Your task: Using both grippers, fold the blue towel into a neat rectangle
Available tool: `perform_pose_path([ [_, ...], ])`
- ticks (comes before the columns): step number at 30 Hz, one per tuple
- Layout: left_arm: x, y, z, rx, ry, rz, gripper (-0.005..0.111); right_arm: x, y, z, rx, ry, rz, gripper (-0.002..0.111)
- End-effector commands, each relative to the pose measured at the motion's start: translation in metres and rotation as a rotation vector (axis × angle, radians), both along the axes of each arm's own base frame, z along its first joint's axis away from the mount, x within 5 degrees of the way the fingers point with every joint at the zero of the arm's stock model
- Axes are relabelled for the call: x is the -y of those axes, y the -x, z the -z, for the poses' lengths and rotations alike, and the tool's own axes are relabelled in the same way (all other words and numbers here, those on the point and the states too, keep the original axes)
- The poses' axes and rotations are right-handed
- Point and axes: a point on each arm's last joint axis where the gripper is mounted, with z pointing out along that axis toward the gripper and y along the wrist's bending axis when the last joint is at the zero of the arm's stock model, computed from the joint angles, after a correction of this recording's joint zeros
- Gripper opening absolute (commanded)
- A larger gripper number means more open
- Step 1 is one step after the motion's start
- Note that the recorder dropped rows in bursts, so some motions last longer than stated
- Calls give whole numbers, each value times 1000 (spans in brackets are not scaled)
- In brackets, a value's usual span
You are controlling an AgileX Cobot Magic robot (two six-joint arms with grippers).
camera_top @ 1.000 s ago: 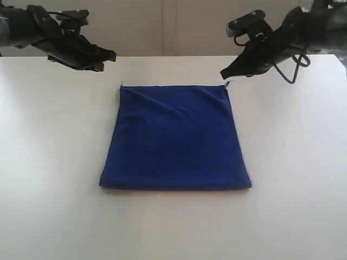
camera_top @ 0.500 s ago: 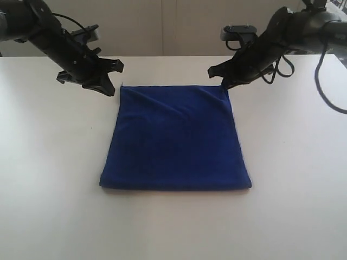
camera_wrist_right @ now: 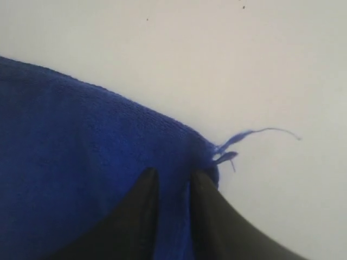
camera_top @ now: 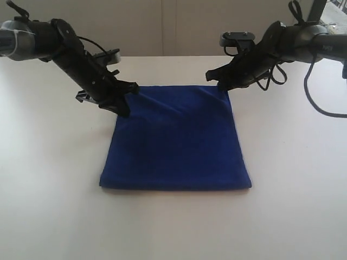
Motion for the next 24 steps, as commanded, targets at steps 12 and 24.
perform_pose_path([
  [12, 4, 0, 22, -52, 10, 7, 0, 4, -6, 20, 17, 9, 19, 20],
  [24, 4, 0, 22, -51, 10, 7, 0, 5, -8, 12, 59, 31, 17, 0],
])
